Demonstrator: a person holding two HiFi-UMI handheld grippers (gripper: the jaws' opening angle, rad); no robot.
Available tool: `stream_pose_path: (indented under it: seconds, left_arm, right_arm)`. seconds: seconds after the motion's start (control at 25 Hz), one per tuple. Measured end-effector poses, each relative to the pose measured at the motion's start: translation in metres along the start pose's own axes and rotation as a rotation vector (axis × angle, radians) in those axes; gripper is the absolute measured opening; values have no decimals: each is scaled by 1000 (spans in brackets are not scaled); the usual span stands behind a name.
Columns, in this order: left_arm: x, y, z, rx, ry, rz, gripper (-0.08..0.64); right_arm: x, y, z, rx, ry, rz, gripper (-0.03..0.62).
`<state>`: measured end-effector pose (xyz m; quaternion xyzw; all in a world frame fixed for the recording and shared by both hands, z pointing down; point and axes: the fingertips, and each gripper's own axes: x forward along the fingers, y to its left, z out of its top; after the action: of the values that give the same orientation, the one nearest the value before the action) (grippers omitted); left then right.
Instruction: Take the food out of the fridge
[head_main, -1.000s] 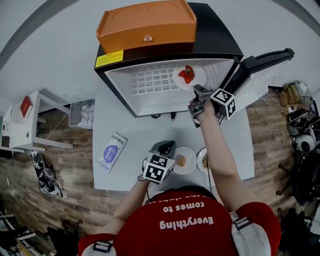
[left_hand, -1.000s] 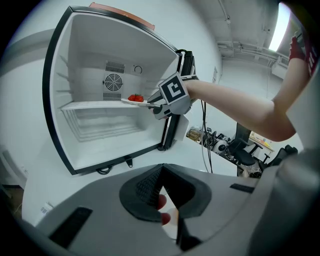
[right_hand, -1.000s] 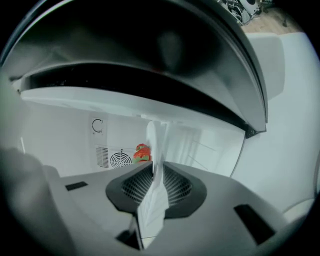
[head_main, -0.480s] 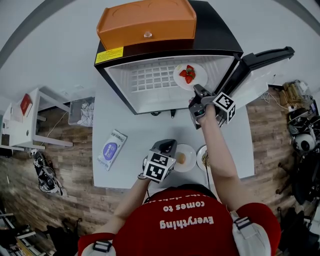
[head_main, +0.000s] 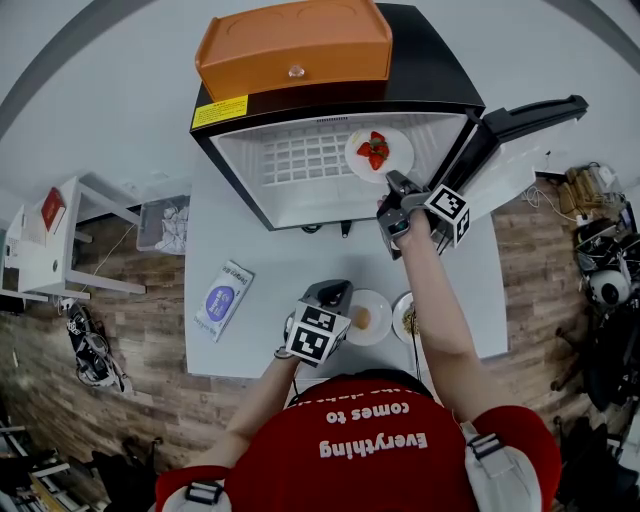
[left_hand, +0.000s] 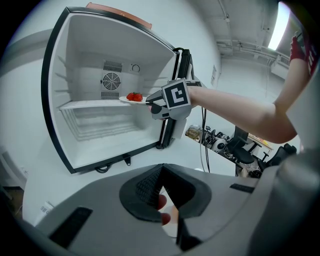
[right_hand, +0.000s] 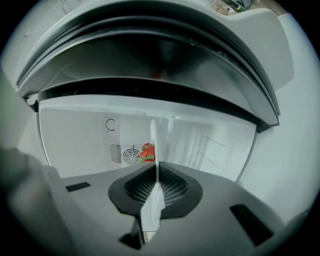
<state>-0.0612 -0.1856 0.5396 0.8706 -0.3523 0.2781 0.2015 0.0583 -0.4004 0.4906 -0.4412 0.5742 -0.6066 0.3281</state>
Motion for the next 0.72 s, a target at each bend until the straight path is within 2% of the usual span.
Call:
stream_pose_path:
  seconds: [0.72]
  left_arm:
    - [-16,-3,11,33,-47,22,6]
  right_arm:
    - [-36,14,-27,47,72,99,25]
